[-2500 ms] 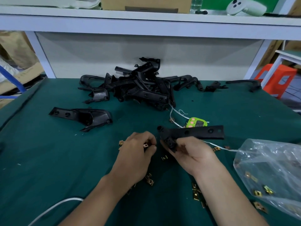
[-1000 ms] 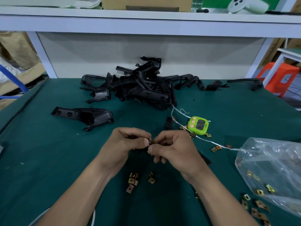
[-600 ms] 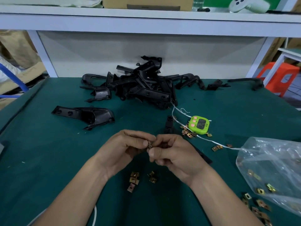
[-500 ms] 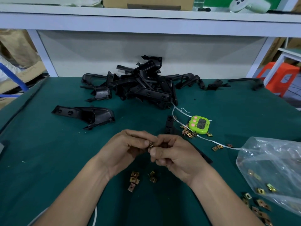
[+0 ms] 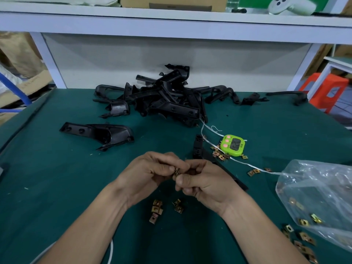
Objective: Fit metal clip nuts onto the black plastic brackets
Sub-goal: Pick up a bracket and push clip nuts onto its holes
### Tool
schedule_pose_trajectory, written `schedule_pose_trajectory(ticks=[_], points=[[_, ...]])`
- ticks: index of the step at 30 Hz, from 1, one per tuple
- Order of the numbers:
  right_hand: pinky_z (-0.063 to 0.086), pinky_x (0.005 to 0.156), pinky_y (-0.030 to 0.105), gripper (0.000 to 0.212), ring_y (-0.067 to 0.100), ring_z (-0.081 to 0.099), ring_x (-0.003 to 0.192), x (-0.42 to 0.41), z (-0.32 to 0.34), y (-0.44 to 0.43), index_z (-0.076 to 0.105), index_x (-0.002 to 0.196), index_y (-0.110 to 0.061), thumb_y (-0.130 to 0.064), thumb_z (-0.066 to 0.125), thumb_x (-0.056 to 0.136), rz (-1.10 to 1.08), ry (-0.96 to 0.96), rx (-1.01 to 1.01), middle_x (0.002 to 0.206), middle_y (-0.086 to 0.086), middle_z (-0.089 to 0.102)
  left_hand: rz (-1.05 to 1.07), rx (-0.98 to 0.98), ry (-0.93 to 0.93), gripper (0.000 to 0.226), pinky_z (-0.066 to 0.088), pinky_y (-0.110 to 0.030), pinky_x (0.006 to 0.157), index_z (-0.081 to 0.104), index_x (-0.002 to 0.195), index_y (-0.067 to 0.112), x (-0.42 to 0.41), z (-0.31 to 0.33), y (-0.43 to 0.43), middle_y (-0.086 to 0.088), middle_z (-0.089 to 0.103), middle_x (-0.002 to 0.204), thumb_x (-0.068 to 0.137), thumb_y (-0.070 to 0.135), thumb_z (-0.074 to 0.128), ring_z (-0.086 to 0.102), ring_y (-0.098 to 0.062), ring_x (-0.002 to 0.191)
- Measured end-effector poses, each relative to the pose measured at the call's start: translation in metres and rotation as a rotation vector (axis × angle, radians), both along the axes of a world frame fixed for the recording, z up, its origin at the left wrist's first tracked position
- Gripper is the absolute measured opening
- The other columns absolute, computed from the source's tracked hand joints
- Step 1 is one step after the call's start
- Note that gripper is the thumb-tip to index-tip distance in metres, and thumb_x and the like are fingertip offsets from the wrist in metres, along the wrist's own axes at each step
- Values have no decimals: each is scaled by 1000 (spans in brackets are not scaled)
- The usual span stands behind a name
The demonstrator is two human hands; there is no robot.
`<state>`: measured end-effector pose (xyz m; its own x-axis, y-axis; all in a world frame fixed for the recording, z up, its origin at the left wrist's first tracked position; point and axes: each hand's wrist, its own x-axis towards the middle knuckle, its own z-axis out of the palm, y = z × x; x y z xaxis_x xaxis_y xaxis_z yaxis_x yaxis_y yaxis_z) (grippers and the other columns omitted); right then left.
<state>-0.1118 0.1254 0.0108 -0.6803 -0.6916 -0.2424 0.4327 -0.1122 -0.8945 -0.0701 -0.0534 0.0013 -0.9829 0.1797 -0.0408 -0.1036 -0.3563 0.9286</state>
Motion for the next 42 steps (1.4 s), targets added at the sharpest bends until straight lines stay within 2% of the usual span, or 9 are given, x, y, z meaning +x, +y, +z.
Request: schedule_pose_trajectory(ticks=[9, 15, 18, 25, 28, 31, 35, 38, 42], points=[[46, 49, 15, 20, 16, 65, 58, 0, -1, -1, 78, 74, -10, 2, 77, 58, -48, -43, 10, 69, 10, 67, 50, -42, 4, 30, 52, -29, 66, 79, 95, -3, 0, 0, 7, -11, 68, 86, 78, -4, 54, 61, -27, 78], [45, 47, 15, 24, 17, 63, 58, -1, -3, -2, 72, 76, -5, 18, 68, 78, -90, -53, 45, 65, 11, 63, 148, -114, 7, 41, 55, -29, 66, 82, 87, 4, 0, 2, 12, -18, 74, 95, 83, -16, 47, 66, -31, 84], [44, 46, 15, 24, 17, 61, 58, -2, -4, -3, 72, 72, -6, 17, 68, 79, -117, -65, 43, 67, 14, 64, 222, -117, -21, 47, 57, -26, 65, 83, 83, 8, 0, 1, 15, -18, 77, 92, 90, -17, 44, 70, -24, 79], [38, 43, 16, 22, 12, 51, 49, -6, -3, -3, 74, 70, -8, -1, 67, 89, -159, -71, 44, 67, 17, 63, 299, -204, -10, 31, 56, -20, 81, 82, 100, 13, 0, -2, 14, -14, 78, 99, 94, -5, 57, 74, -19, 92], [36, 44, 18, 20, 12, 50, 49, -6, -4, -3, 74, 74, -8, -3, 66, 92, -212, 116, 92, 65, 14, 63, 335, -340, 62, 23, 54, -16, 81, 82, 102, 24, 1, -5, 12, -5, 79, 97, 90, 7, 72, 73, -13, 92], [34, 44, 19, 17, 13, 50, 49, -6, -5, -2, 74, 76, -7, -3, 66, 91, -239, 258, 119, 63, 12, 64, 343, -493, 123, 8, 56, -22, 81, 82, 92, 24, 2, -8, 9, -3, 79, 91, 87, 29, 78, 74, -14, 89], [29, 45, 23, 17, 14, 47, 46, -11, -4, 3, 73, 71, -11, -3, 69, 85, -191, 250, 119, 62, 15, 64, 331, -651, 163, 33, 53, -36, 75, 78, 79, 23, 0, -9, 6, -6, 75, 81, 80, 56, 78, 65, -14, 77], [29, 47, 25, 7, 16, 45, 46, -13, -2, 6, 72, 69, -9, -10, 72, 76, -102, 245, 132, 61, 16, 62, 184, -675, 178, 40, 42, -29, 67, 69, 70, 17, 2, -4, 6, -8, 65, 71, 83, 55, 68, 53, -14, 69], [30, 45, 23, 7, 17, 43, 45, -14, -1, 8, 71, 69, -11, -16, 76, 68, -1, 224, 118, 59, 16, 60, 106, -683, 251, 65, 35, -38, 62, 62, 76, -4, 7, 2, 12, -26, 58, 73, 95, 58, 58, 43, -29, 65]])
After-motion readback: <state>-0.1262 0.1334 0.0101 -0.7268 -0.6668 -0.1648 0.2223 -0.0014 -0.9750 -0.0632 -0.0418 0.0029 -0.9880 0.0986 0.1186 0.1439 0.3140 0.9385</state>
